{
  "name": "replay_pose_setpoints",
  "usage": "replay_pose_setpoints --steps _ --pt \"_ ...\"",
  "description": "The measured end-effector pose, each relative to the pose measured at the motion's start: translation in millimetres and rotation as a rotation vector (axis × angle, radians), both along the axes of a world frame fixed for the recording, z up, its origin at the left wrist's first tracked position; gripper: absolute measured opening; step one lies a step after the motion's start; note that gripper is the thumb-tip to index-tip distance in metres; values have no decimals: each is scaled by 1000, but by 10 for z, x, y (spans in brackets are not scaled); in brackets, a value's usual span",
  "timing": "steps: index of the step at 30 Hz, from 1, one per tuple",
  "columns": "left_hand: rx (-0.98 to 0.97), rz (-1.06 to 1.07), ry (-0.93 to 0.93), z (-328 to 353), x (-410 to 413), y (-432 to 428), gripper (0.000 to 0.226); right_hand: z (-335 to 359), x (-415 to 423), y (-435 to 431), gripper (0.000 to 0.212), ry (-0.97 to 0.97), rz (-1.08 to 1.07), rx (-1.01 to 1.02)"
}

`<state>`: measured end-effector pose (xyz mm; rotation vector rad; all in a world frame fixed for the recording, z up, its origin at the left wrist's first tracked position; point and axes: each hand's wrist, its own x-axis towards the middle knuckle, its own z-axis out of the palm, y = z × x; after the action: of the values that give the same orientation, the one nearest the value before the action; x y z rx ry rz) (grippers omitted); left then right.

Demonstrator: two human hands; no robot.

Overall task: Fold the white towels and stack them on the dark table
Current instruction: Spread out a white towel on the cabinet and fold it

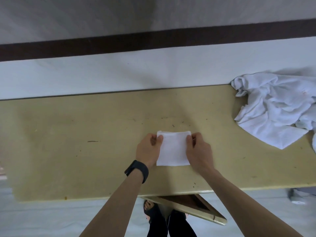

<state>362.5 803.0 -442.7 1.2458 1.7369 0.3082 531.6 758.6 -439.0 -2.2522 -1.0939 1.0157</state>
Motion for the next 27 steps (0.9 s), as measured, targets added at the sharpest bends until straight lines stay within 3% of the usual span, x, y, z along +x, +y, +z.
replay_pose_setpoints --steps 8,14,16,19,22,24,27 --pt "32 9 74 -54 83 77 31 -4 -19 76 18 -84 -1 -47" --pt "57 -109 300 19 144 99 36 -3 -30 118 18 -225 50 -99" --pt "186 -128 407 62 148 44 36 16 -40 97 19 -293 34 -73" --pt "555 -292 517 -20 100 -136 36 -12 -59 13 32 -453 25 26" --pt "697 -487 482 -160 74 -272 43 -111 -52 -79 39 -574 169 193" --pt "683 -612 470 -239 82 -299 52 -213 -27 -140 44 -600 358 281" --pt "591 -711 499 -336 76 -282 59 -381 44 -219 59 -597 559 225"
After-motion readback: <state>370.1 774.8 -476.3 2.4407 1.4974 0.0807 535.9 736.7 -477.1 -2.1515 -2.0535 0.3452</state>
